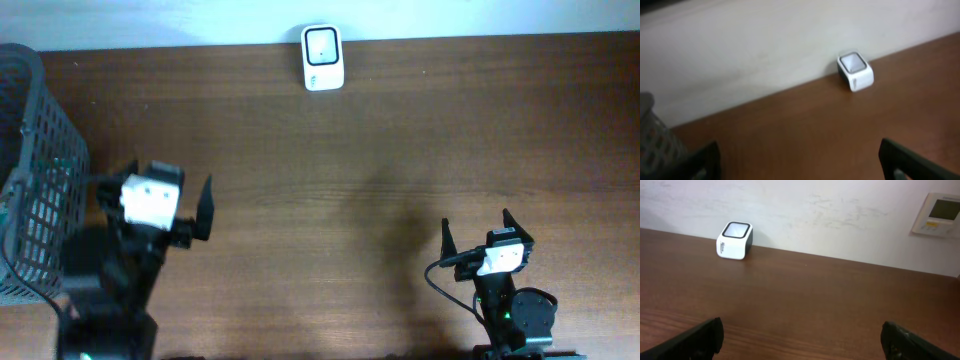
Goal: Scan the item barcode
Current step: 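Reach the left gripper into the basket and grasp the green-lidded jar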
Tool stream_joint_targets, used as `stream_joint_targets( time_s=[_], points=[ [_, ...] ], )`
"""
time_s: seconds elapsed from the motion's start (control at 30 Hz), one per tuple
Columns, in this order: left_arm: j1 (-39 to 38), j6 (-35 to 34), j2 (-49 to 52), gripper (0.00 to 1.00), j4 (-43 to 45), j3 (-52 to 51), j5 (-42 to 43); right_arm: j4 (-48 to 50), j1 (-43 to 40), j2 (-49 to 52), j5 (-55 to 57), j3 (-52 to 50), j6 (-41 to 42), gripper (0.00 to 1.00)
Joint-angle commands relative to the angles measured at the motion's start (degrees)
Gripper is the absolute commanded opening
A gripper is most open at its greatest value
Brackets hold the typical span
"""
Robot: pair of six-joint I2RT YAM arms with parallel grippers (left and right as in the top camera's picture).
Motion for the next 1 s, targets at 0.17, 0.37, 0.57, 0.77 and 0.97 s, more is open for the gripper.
stream_joint_targets(
  time_s=[0.17, 0.37, 0.57, 0.77, 0.97],
  points=[
    [0.0, -0.6, 30.4, 0.99, -31.3, 40.9, 9.6, -0.2, 0.2, -0.3, -0.1, -0.5, 0.0, 0.98],
    [0.0, -0.7, 41.0, 0.99, -37.9, 51.4, 15.0, -0.2, 0.2, -0.3, 0.0, -0.5, 0.0, 0.98],
    [6.9, -12.1, 43.2, 0.99, -30.7, 53.6, 1.7, -0.2, 0.2, -0.3, 0.0, -0.5, 0.0, 0.98],
    [27.2, -23.7, 43.5, 0.96, -28.5, 55.4, -5.8, -0.2, 0.2, -0.3, 0.0, -0.5, 0.0, 0.98],
    [39.3, -27.8, 47.7, 0.95, -26.5, 55.4, -17.2, -0.2, 0.2, -0.3, 0.0, -0.5, 0.0, 0.98]
  ],
)
